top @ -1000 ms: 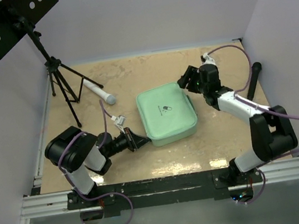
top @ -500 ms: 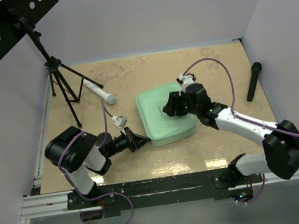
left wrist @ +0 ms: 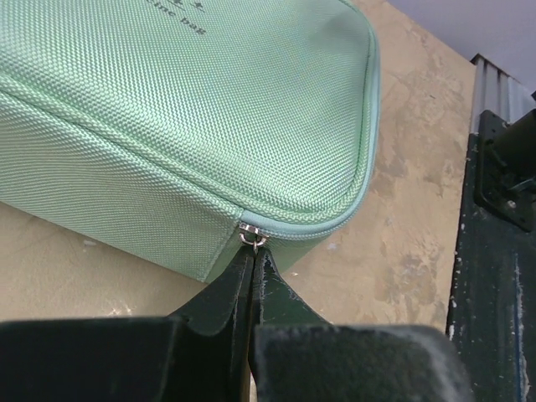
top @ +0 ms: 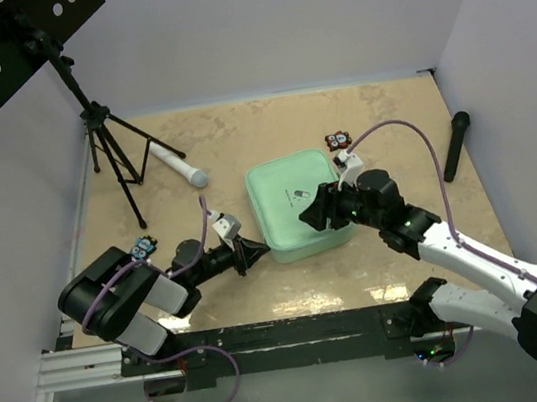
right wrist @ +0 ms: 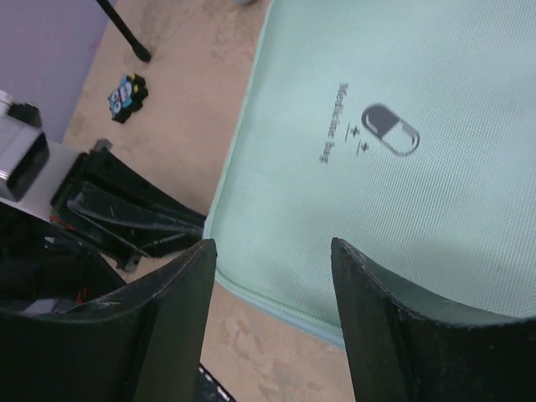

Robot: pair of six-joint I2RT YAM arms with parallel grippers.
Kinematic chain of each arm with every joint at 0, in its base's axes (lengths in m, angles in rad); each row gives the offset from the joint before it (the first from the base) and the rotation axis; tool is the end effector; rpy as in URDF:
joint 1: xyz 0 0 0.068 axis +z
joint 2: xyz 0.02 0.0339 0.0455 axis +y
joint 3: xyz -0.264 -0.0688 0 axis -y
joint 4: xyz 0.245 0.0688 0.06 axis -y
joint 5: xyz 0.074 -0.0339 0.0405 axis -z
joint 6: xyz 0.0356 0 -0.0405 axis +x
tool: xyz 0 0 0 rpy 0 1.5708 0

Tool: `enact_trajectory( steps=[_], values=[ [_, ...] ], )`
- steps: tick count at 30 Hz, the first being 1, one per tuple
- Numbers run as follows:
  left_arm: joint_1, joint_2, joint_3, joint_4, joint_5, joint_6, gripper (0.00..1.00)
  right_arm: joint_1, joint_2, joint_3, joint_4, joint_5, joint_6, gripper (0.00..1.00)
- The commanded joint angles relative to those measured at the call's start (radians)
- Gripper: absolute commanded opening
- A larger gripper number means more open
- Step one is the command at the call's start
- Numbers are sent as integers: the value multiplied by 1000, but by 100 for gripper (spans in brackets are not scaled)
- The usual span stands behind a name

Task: Organize the medicine kit
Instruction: Zip the medicine box at the center of the board.

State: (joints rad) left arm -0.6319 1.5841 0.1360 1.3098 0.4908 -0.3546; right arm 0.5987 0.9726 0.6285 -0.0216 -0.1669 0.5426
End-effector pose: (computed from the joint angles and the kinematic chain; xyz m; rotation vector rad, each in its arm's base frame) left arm 0.1655 -0.1420 0.1271 0.6338 1.7186 -1.1324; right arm 0.1818 0.1312 0.2665 -0.1746 2.0368 0.9020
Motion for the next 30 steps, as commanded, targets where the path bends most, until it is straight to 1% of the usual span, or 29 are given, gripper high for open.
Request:
enact_trajectory(
  steps=[1, 5, 9, 13, 20, 30],
  values=[
    [-20, -68, 17, -26, -96, 132, 0, 16, -15, -56, 15, -111, 85, 61],
    [-64, -117, 24, -125, -164, 186, 0, 18, -3, -85, 43, -111, 105, 60],
    [-115, -128, 34, -202, -218, 224, 0, 19, 3, -85, 40, -7, 105, 61],
    [-150, -141, 30, -233, -242, 229, 0, 19, 64, -70, 46, 49, 109, 61],
    [-184, -202, 25, -297, -251, 249, 0, 18, 141, -64, 78, 104, 135, 61],
    [-242, -294, 24, -386, -267, 261, 0, 19, 219, -66, 124, 115, 148, 61]
  ],
)
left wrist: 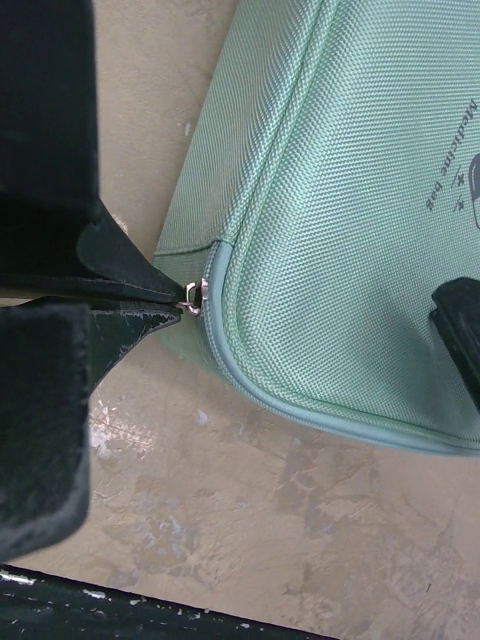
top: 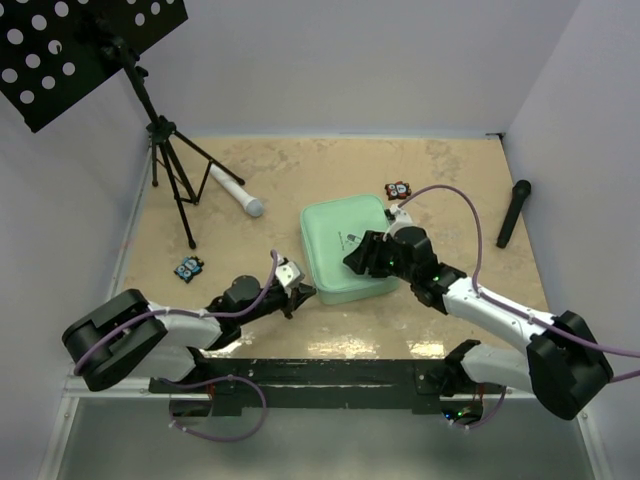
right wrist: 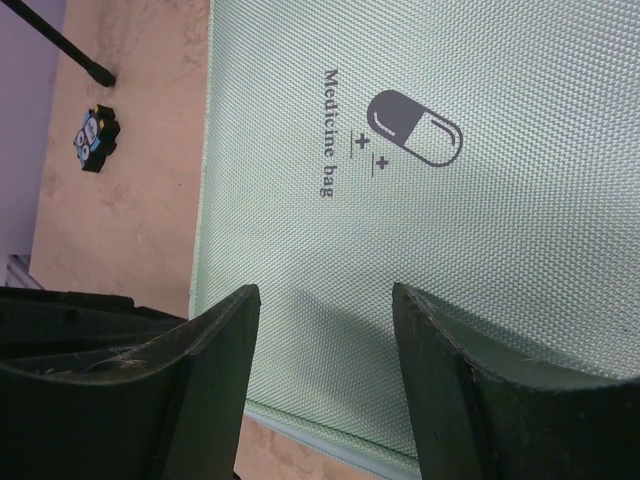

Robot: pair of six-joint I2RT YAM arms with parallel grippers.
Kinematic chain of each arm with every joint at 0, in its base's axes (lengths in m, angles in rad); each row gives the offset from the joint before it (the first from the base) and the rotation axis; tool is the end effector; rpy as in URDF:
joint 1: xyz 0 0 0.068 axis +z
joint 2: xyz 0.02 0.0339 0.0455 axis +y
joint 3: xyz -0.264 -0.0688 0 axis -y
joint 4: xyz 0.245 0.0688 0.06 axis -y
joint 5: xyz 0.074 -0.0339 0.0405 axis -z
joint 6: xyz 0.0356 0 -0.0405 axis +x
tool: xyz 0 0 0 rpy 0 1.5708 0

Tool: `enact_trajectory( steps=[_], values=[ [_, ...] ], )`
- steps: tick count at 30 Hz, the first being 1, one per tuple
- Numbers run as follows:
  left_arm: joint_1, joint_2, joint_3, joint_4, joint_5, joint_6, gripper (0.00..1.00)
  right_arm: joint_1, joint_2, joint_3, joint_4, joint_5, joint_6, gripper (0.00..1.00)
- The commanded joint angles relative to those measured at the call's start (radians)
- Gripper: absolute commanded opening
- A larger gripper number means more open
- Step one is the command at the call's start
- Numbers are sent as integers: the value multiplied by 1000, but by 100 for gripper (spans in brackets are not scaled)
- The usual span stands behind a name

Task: Organize the medicine kit
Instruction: Zip the medicine box at the center of the board.

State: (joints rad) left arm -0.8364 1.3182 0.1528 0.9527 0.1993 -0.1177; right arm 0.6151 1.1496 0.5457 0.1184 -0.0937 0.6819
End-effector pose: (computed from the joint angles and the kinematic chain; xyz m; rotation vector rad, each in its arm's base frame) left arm 0.1370 -0.1622 0.1447 0.7932 1.6855 -0.8530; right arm 0.1978 0.1439 0.2136 0.0112 2.1781 0.8744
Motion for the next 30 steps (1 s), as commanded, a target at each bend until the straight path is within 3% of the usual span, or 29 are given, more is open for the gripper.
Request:
enact_trajectory(
  steps=[1, 17, 21, 24, 30],
  values=[
    [-46, -30, 7, -31, 22, 24, 0, 2, 47, 20, -13, 41, 10, 61],
    [-151, 22, 2, 21, -20, -36, 0, 3, 104, 33, 12, 55, 19, 61],
    [-152, 9, -16, 43, -43, -43, 0, 0, 61, 98, -45, 119, -4, 64],
    [-151, 3, -28, 58, -50, -45, 0, -2, 38, 181, -114, 263, -53, 67],
    [-150, -11, -48, 83, -57, -48, 0, -141, 107, 310, -143, 318, -143, 72]
  ],
)
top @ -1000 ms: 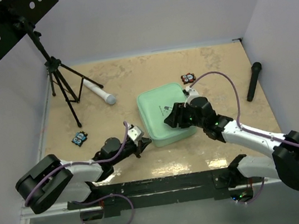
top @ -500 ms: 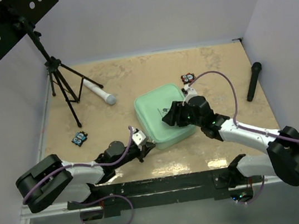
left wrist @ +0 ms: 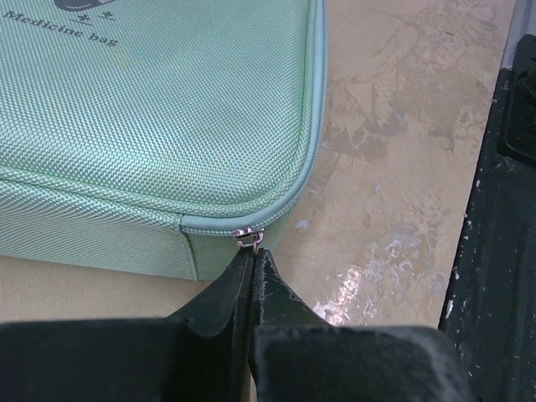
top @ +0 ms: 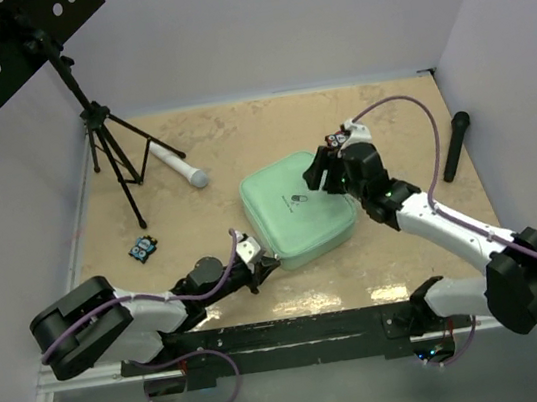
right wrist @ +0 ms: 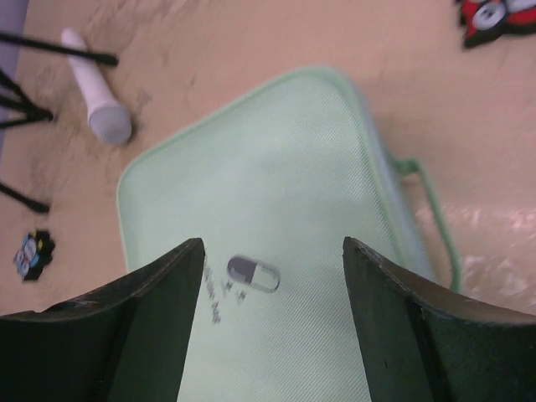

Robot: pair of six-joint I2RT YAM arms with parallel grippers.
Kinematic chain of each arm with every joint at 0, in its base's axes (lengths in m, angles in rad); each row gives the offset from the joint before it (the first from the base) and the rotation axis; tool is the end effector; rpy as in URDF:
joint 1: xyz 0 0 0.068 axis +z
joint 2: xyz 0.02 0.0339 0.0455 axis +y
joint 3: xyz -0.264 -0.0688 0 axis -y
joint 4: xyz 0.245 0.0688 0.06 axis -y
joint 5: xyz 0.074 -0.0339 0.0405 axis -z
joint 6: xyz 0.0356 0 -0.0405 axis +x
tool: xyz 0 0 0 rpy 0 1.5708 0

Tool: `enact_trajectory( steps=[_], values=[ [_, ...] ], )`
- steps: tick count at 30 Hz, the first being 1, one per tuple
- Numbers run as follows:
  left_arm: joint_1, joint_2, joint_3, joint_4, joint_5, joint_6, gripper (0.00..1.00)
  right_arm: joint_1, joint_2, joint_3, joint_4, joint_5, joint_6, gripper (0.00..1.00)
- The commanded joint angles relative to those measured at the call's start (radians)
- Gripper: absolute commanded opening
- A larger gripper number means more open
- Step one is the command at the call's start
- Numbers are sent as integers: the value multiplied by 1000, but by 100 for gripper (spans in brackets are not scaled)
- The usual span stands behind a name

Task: Organize the medicine kit
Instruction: Zip the medicine box at the center of the board.

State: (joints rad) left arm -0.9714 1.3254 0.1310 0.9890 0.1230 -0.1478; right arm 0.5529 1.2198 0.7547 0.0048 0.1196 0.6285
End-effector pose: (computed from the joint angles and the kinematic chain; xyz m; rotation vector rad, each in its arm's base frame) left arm 0.1142 -0.1748 0.1415 0.8325 1.6727 -0.9029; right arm 0.2346 0.1398 0.2566 0.1560 2.0786 0.6161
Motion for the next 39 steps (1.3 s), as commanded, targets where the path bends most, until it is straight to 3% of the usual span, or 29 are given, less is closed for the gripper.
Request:
enact_trajectory(
  steps=[1, 7, 15, 18, 29, 39],
  values=[
    [-10, -20, -30, 49, 20, -18, 0, -91, 62, 118, -35, 120, -107, 74],
    [-3, -28, -31, 43, 26, -12, 0, -103, 170, 94, -11, 69, -138, 92],
    [-1, -29, -33, 43, 14, -6, 0, -104, 205, -1, 52, -12, -128, 94],
    [-1, -23, -19, 19, 0, 2, 0, -103, 208, -38, 78, -40, -115, 81],
    [23, -29, 19, -33, -37, 43, 0, -111, 240, -91, 126, -106, -84, 0],
    [45, 3, 59, -52, 10, 71, 0, -125, 199, -135, 194, -186, 39, 0]
  ],
)
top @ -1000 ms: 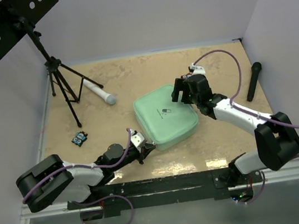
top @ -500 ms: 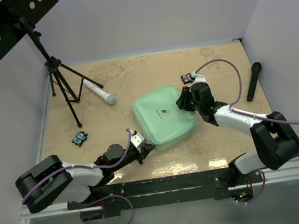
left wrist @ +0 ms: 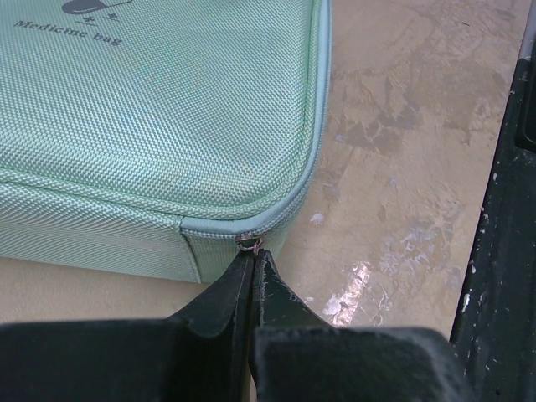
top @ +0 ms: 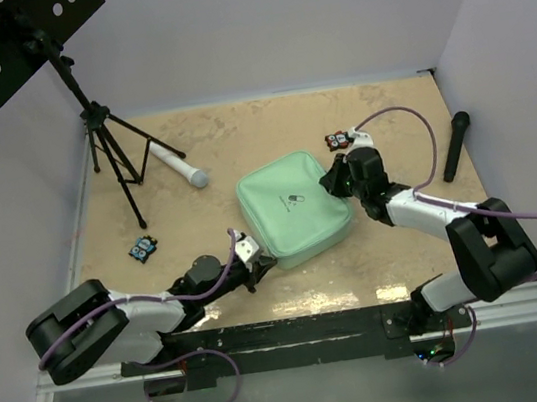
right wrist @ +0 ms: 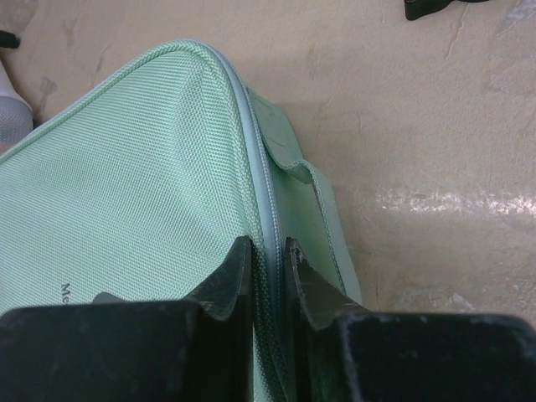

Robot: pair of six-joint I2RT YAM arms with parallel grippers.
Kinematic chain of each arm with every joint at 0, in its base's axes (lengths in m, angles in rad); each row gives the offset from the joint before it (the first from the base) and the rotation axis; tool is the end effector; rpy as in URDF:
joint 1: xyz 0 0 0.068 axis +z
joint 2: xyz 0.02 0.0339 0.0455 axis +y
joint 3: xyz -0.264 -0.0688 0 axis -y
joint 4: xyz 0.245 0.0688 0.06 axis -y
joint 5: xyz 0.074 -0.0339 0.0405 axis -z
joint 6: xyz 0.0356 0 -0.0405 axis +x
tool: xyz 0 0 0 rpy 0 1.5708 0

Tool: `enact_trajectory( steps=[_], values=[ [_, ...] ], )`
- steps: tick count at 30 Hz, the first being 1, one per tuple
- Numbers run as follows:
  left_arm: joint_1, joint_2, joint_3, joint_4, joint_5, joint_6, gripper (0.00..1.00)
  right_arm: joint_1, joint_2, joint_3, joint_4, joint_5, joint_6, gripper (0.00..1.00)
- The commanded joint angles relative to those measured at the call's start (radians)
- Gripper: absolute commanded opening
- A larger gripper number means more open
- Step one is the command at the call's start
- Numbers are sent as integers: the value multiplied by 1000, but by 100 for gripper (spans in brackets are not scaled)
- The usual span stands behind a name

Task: Organize the medicine kit
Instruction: Zip the medicine box at the center of the board.

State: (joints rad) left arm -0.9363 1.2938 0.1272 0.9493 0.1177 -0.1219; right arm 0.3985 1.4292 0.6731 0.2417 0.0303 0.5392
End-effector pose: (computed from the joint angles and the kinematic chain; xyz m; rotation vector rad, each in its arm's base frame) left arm 0.1188 -0.1685 0.1422 0.8213 1.6809 -0.8527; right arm 0.2747 0.1145 0.1965 0.1685 2.1235 0.5328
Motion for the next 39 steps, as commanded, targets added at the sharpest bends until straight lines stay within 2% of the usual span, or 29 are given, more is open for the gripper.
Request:
enact_trajectory(
  steps=[1, 8, 13, 21, 28, 31, 32, 33, 35, 37, 39],
  values=[
    [5, 42, 60, -11, 37, 38, 0, 28, -12, -64, -32, -101, 145, 0],
    [-18, 9, 12, 37, 85, -36, 0, 26, -13, -118, 8, -81, 186, 0],
    [-58, -25, 37, 25, 100, -76, 0, 26, -24, -148, 34, -72, 222, 0],
    [-163, 12, 54, 80, 62, -142, 0, 28, -53, -168, 38, -59, 240, 0],
    [-170, 41, 12, 189, 8, -186, 0, 28, -93, -194, 41, -38, 242, 0],
    [-159, 21, 9, 154, -4, -173, 0, 28, -154, -182, 7, -33, 202, 0],
    [-156, 15, 8, 140, -7, -170, 0, 26, -173, -164, -14, -33, 179, 8],
    [-154, 9, 0, 131, -12, -170, 0, 29, -194, -141, -43, -11, 147, 20],
    [-151, -5, -26, 146, -26, -174, 0, 36, -237, -93, -102, 40, 107, 49],
    [-150, -30, -56, 170, -42, -180, 0, 62, -269, -40, -152, 97, 61, 61],
    [-145, -56, -81, 178, -62, -189, 0, 120, -276, 28, -202, 172, 24, 67]
  ],
)
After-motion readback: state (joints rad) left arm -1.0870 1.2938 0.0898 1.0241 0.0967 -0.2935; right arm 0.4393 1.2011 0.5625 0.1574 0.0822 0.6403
